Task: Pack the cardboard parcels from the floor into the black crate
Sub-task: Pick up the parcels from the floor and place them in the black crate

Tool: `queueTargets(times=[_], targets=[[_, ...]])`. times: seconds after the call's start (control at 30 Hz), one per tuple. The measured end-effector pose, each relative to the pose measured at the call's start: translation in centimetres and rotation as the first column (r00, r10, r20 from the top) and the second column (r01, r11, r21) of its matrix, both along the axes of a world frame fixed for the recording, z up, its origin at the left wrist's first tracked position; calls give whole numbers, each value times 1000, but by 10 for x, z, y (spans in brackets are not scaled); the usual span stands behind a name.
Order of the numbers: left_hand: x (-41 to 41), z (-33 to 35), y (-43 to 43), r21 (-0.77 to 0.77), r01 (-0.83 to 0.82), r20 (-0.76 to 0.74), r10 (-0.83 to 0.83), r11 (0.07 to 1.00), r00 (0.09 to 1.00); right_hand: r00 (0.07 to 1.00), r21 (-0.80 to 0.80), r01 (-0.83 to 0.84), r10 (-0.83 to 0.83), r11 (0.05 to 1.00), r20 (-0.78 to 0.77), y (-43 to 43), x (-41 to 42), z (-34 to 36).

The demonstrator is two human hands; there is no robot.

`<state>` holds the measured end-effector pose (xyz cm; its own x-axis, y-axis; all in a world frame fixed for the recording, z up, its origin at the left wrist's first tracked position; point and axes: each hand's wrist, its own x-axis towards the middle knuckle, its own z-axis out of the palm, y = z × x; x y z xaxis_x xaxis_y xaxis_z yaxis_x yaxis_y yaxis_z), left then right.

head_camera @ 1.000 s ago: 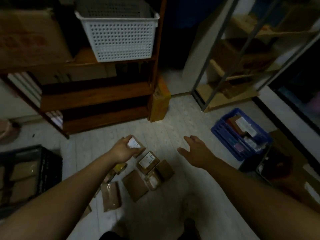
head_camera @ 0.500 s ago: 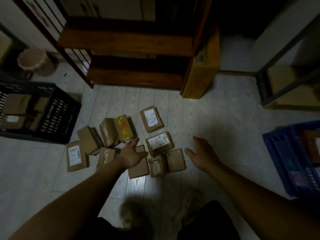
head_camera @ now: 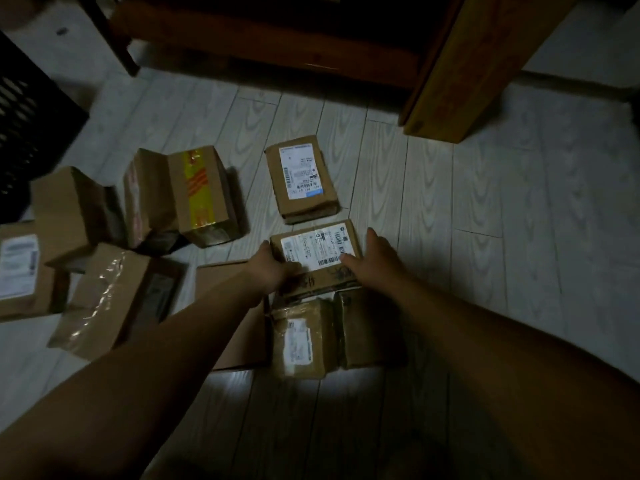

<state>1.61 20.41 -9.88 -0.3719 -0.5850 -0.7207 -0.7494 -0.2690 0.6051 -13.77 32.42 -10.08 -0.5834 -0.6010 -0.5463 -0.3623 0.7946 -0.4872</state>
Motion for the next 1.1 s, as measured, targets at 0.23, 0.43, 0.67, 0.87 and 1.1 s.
queueTargets(times=[0.23,0.43,0.67,0.87,1.1], targets=[[-10,-30,1,69,-65,17,64,995,998,981,-87,105,-89,991,171,-4,6,-29],[-2,44,0,-22,-136,-57,135,990,989,973,-196,209,-184,958,137,-10,14,31],[37,267,7,89,-123,-209,139,988,968,969,-278,211,-164,937,183,0,44,255],[77,485,-3,-31,-53,-334,40,998,942,980,-388,195,-159,901,123,-1,77,466],[125,680,-11,-168,-46,-434,-32,985,900,979,-513,204,-178,834,100,1,121,657]])
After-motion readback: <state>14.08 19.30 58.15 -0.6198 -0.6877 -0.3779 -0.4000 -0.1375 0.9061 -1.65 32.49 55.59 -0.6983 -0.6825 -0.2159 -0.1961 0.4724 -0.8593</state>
